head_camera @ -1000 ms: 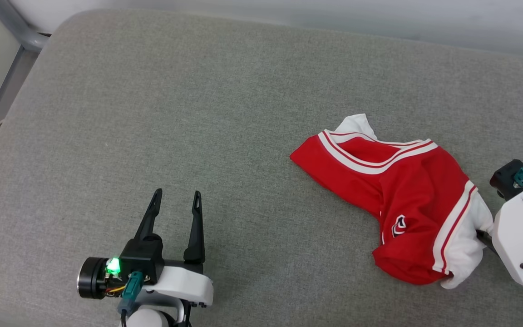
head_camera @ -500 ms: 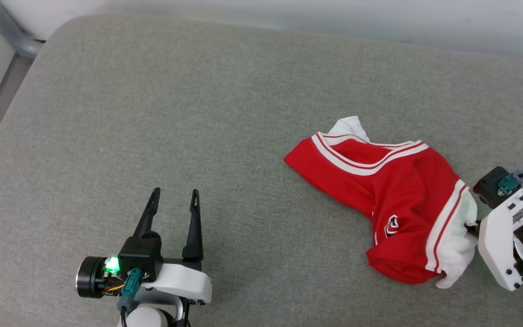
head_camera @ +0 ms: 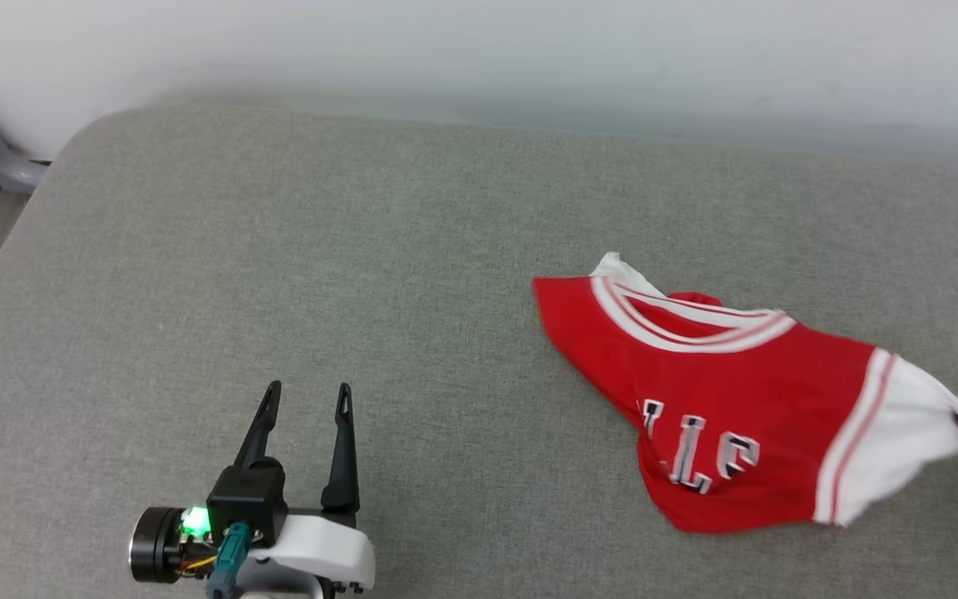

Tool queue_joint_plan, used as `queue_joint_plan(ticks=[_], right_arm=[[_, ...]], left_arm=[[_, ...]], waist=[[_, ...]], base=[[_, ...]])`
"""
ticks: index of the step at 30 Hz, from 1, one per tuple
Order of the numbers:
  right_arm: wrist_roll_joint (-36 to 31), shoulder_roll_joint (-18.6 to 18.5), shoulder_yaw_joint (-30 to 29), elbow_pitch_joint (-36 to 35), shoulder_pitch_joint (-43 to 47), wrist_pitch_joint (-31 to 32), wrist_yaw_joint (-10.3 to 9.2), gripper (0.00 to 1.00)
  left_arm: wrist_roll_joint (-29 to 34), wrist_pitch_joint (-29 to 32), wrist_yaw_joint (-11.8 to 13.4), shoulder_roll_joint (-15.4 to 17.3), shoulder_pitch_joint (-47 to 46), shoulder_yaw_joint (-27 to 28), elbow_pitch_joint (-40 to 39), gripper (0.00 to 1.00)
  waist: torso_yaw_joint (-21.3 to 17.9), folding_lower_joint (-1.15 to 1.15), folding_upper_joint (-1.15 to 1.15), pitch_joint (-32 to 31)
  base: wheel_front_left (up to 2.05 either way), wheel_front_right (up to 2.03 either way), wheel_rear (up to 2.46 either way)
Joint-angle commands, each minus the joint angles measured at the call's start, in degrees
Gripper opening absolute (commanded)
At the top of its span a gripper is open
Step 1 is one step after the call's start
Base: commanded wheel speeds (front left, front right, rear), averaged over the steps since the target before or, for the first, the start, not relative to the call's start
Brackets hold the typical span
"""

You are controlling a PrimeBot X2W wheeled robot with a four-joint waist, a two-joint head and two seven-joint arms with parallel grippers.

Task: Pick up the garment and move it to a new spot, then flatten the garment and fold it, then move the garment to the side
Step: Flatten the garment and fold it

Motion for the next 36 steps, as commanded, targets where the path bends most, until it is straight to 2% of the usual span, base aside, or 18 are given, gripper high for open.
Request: queue_joint_plan(ticks=[1, 9, 15, 19, 20, 21, 27, 32, 33, 36], right_arm=[[-0.9, -0.49, -1.15, 0.55, 1.72, 0.16, -0.09, 0.0], [-3.13, 2.32, -12.25, 7.07, 15.1, 2.15, -0.08, 0.0], [-3.44, 4.54, -15.76, 13.52, 21.76, 3.69, -0.09, 0.0], [-2.21, 6.5, -17.56, 14.16, 22.95, 2.29, -0.07, 0.0], [-2.18, 6.87, -18.4, 13.87, 22.63, 1.16, -0.06, 0.31], [-2.34, 7.2, -19.26, 13.57, 22.22, -0.05, -0.07, 1.0], [-5.56, 9.46, -25.8, 9.01, 19.5, -9.6, -0.08, 1.0], [-11.43, 14.13, -32.01, 2.66, 18.48, -17.22, -0.08, 1.0], [-14.67, 18.54, -35.02, -2.15, 18.4, -20.51, -0.08, 1.0], [-17.98, 23.71, -37.8, -6.8, 18.57, -23.48, -0.08, 1.0]], left_arm=[[0.24, -0.15, -0.22, -0.01, 0.92, 0.36, -0.12, 1.0], [0.2, -0.15, -0.49, -0.01, 1.84, 0.44, 0.12, 1.0], [0.22, -0.15, -0.76, -0.01, 1.84, 0.22, 0.57, 1.0], [0.42, -0.15, -0.82, -0.01, 2.25, 0.64, 0.92, 1.0], [0.45, -0.15, -0.85, -0.02, 2.39, 0.79, 0.97, 1.0], [0.51, -0.15, -0.9, -0.02, 2.62, 0.96, 1.04, 1.0], [0.84, -0.15, -1.21, -0.02, 3.92, 1.5, 1.15, 1.0], [1.12, -0.15, -1.48, -0.02, 4.6, 2.03, 0.99, 1.0], [1.27, -0.15, -1.72, -0.01, 5.1, 2.24, 0.92, 1.0], [1.4, -0.15, -1.9, 0.18, 5.1, 2.43, 0.79, 1.0]], waist=[[-0.4, 0.0, 0.0, -0.47], [-0.93, 0.0, 0.0, -1.61], [-0.4, 0.0, 0.0, -2.34], [-0.5, 0.0, 0.0, -3.29], [-0.62, 0.0, 0.0, -3.59], [-0.7, 0.0, 0.0, -3.91], [-1.24, 0.0, 0.0, -5.79], [-1.63, 0.0, 0.0, -6.93], [-1.79, 0.0, 0.0, -7.35], [-1.92, 0.0, 0.0, -7.62]], base=[[0.0, 0.0, 0.0], [0.0, 0.0, 0.0], [0.0, 0.0, 0.0], [0.0, 0.0, 0.0], [0.0, 0.0, 0.0], [0.0, 0.0, 0.0], [0.0, 0.0, 0.0], [0.0, 0.0, 0.0], [0.0, 0.0, 0.0], [0.0, 0.0, 0.0]])
